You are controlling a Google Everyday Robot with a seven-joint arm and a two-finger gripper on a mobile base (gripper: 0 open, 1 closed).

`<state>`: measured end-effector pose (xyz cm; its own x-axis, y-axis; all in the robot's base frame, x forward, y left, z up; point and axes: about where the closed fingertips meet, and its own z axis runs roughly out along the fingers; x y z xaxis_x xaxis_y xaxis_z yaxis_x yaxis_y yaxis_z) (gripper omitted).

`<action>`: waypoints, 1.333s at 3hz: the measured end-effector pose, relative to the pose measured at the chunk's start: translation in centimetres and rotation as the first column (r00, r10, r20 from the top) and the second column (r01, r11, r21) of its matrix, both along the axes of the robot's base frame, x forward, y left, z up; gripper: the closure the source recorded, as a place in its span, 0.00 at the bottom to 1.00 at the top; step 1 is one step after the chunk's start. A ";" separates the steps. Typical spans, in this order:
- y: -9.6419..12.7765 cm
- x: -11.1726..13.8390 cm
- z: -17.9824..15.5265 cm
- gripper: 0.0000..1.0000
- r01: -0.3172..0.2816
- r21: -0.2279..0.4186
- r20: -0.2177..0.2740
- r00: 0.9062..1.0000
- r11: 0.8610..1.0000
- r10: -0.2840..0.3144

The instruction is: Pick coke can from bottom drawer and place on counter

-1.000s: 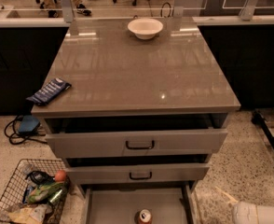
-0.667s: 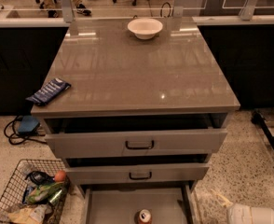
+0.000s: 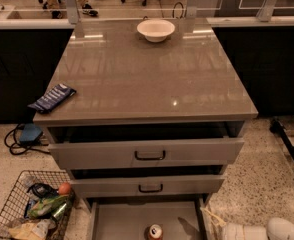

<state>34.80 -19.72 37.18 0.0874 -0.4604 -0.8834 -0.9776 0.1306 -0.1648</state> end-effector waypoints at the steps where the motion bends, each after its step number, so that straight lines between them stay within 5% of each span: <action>1: 2.4 0.1 -2.4 0.00 0.022 0.040 -0.032 0.999 0.999 -0.020; 2: 2.4 0.1 -2.4 0.00 0.022 0.040 -0.032 0.999 0.999 -0.020; 4: 6.6 1.0 -8.0 0.00 0.014 0.045 -0.063 0.998 0.999 -0.011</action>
Offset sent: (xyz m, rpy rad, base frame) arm 0.0018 0.0196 -0.0190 0.0324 0.0241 -0.0179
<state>35.81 -13.09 29.14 0.0262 -0.4207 -0.9068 -0.9841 0.1484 -0.0973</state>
